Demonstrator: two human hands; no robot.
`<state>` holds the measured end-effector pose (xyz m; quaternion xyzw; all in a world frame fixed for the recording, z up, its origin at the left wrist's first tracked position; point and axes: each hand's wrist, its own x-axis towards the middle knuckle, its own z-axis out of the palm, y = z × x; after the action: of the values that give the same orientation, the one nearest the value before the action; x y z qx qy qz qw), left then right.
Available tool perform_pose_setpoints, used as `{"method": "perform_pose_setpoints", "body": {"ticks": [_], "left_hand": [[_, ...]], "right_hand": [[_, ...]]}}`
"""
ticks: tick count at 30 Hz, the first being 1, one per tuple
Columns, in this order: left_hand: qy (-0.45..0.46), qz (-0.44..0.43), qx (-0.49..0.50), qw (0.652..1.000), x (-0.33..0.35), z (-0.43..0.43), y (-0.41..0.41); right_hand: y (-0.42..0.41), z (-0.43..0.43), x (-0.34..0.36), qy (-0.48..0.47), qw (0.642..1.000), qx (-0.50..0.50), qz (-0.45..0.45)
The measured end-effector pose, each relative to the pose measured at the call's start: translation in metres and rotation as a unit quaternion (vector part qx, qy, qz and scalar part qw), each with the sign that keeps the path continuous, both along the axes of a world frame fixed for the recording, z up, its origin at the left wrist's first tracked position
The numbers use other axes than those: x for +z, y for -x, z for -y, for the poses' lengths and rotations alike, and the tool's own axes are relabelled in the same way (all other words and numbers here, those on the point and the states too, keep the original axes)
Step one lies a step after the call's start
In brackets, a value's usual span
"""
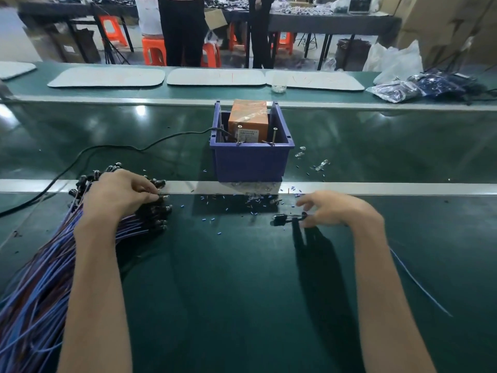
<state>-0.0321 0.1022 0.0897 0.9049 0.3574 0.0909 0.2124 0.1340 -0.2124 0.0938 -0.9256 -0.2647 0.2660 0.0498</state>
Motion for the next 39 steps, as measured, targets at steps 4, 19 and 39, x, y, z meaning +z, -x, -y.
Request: {"method": "perform_pose_setpoints", "body": {"ticks": [4, 19, 39], "left_hand": [[-0.054, 0.165, 0.026, 0.984, 0.025, 0.009, 0.006], [0.49, 0.474, -0.172, 0.711, 0.054, 0.201, -0.038], [0.658, 0.405, -0.021, 0.635, 0.026, 0.163, -0.062]], "right_hand": [[0.004, -0.006, 0.005, -0.165, 0.986, 0.01, 0.027], [0.038, -0.038, 0.034, -0.689, 0.706, -0.102, -0.128], [0.014, 0.009, 0.038, -0.671, 0.723, -0.119, -0.111]]}}
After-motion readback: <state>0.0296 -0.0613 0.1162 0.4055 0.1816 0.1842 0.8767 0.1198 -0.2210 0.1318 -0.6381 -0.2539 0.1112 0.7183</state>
